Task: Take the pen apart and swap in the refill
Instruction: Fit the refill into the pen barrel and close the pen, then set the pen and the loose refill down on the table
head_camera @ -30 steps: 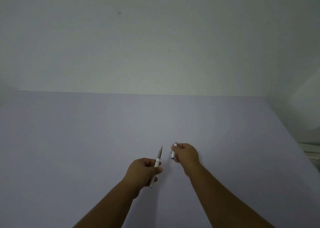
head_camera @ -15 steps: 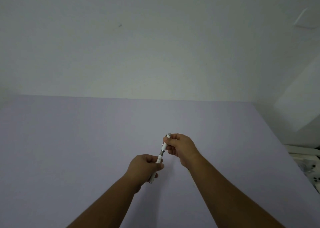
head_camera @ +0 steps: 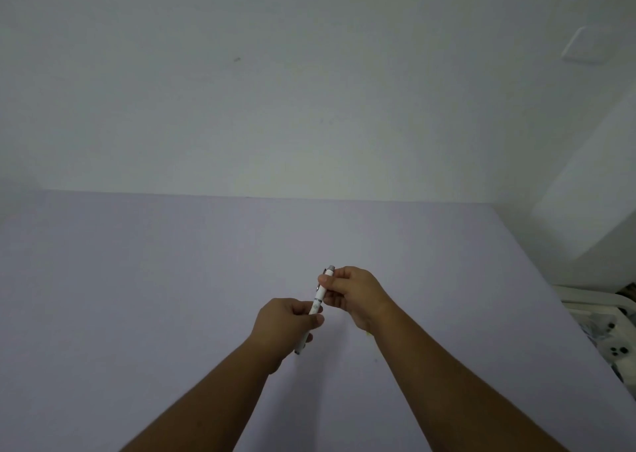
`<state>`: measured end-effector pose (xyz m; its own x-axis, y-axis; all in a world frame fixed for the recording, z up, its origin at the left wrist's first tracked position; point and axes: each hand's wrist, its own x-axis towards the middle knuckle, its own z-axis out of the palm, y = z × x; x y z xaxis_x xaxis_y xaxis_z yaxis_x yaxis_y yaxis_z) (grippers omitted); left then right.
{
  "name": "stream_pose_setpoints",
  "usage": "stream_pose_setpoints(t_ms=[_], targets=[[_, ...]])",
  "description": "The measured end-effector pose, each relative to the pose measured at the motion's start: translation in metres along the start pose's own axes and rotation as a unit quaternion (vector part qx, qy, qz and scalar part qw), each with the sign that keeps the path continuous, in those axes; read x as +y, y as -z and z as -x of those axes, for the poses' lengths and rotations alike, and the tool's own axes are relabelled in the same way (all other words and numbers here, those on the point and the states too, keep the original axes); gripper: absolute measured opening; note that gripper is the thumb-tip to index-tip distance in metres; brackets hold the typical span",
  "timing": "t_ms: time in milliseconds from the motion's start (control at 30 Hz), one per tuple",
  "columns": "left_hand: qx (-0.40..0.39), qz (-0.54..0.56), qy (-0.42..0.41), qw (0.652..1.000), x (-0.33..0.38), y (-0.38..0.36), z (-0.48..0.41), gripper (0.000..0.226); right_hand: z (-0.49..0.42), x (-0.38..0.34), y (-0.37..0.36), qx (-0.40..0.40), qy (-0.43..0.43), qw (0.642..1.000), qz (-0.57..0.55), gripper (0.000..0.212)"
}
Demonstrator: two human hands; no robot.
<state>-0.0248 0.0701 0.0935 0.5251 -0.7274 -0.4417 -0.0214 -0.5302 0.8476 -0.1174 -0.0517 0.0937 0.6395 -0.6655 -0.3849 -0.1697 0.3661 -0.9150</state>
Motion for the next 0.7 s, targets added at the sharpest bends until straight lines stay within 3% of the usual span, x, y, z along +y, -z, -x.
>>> stream_pose_setpoints(t_ms=[400,533,600,700], targets=[[0.001,0.017,0.017,1.000,-0.003,-0.012,-0.009,0.021,-0.005,0.007,0.011,0.004,0.003,1.000,0.009,0.009],[0.013,0.056,0.039,0.998,-0.010,-0.019,-0.021,0.015,-0.018,0.010,0.026,0.126,0.002,0.992,-0.011,0.007],[0.019,0.069,0.054,0.996,-0.017,-0.026,-0.030,0.014,-0.025,0.019,0.040,0.194,-0.014,0.980,0.043,0.012],[0.034,0.056,0.062,0.996,-0.032,-0.038,-0.046,0.013,-0.030,0.042,0.059,0.222,-0.060,0.940,0.253,0.020]])
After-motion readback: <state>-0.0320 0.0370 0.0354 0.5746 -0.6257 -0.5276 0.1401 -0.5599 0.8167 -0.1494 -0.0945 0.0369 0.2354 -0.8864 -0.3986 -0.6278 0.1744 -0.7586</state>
